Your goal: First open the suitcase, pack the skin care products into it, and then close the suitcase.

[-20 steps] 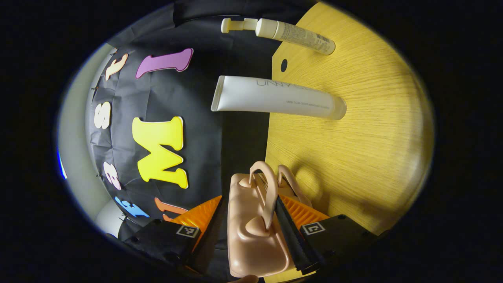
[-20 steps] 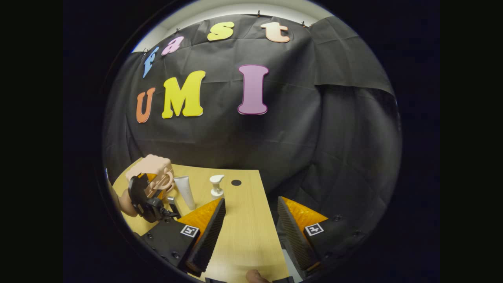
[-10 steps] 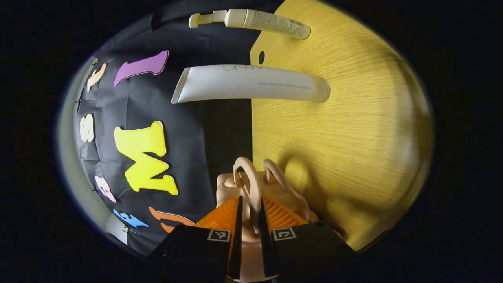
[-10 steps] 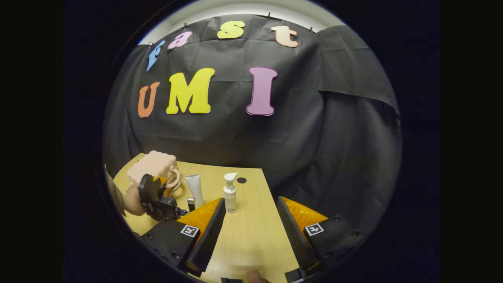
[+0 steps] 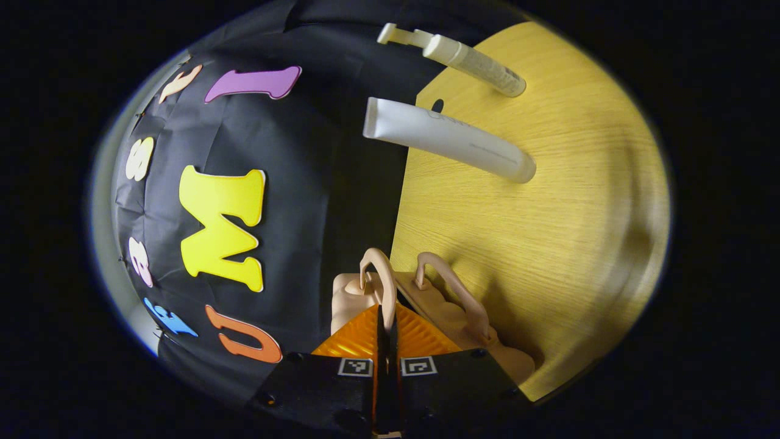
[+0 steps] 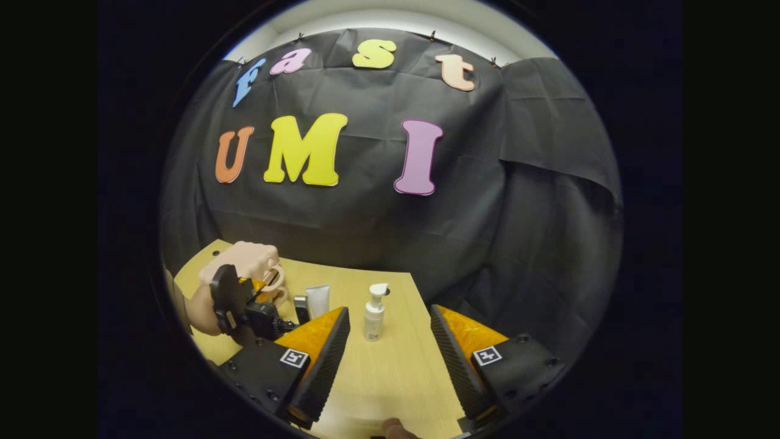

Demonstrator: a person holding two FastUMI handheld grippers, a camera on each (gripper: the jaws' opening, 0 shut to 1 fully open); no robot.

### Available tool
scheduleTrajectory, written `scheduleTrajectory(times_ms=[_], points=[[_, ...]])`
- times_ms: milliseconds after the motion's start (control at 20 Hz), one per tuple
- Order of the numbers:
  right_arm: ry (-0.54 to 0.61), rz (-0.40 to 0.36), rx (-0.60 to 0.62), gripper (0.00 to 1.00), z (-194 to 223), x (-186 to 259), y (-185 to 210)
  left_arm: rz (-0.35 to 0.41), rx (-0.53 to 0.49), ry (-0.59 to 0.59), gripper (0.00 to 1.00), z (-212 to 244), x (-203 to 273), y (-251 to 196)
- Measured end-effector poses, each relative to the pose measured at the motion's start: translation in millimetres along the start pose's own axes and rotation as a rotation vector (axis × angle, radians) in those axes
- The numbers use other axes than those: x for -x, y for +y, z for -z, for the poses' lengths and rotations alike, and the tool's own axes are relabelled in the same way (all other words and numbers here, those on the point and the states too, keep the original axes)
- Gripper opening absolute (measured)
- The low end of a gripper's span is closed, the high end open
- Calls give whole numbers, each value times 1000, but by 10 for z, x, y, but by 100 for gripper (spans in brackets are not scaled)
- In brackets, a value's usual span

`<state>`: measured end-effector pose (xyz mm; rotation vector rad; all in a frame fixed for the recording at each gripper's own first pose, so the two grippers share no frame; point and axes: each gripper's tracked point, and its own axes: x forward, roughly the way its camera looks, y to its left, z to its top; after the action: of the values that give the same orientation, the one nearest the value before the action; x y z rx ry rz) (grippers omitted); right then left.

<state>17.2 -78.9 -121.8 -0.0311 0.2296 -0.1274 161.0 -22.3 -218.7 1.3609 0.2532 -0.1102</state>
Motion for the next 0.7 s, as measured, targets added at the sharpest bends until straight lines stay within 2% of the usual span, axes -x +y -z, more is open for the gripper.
scheduleTrajectory(times_ms=[300,500,700], points=[[-44,27,6,79,-272,1,358,-32,142,-55,3,192,275,630],[-99,56,10,79,-557,-69,483,-49,254,-74,2,485,453,1077],[-121,95,-8,79,-733,-207,573,-70,396,-59,2,979,469,1543]])
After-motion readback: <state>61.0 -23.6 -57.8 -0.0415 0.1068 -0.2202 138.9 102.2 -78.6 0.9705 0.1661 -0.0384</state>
